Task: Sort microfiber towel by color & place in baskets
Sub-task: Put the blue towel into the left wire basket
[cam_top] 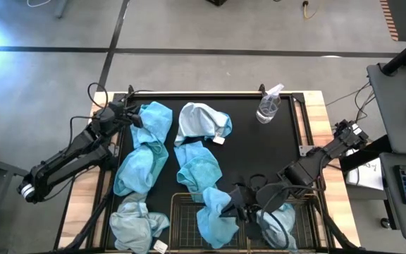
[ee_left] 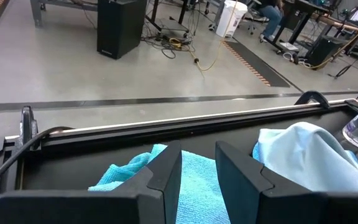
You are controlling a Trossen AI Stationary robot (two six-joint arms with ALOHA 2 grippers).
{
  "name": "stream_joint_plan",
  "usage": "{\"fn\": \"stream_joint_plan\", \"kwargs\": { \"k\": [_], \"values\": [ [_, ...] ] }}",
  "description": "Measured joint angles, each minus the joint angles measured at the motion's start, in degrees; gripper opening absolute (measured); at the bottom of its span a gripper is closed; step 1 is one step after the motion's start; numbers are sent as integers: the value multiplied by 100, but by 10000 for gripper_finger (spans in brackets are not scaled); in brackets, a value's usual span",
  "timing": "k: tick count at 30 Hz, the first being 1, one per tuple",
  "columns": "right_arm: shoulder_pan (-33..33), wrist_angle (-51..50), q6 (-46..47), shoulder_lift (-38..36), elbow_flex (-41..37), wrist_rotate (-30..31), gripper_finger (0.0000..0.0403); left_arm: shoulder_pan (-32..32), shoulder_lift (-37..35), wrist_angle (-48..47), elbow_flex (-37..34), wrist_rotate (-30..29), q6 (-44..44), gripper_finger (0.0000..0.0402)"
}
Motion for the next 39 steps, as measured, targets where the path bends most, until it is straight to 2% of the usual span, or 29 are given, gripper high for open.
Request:
{"fn": "stream_joint_plan", "kwargs": {
  "k": [7,19,24,33,37,39],
  "values": [
    [13,218,-454,0,213,-365,9,1,0,-40,0,127,-14,84],
    [9,-193,-95,68,196,-185,14,1,0,-72,0,120,18,84],
    [5,-498,142,125,196,-112,45,1,0,-76,0,118,34,84],
    [-15,-456,151,236,196,-79,128,1,0,-85,0,114,54,84],
    [-15,-485,149,235,196,-16,147,-1,0,-87,0,138,54,84],
    [-16,-530,149,227,196,-209,150,0,0,-87,0,140,63,84]
  ]
}}
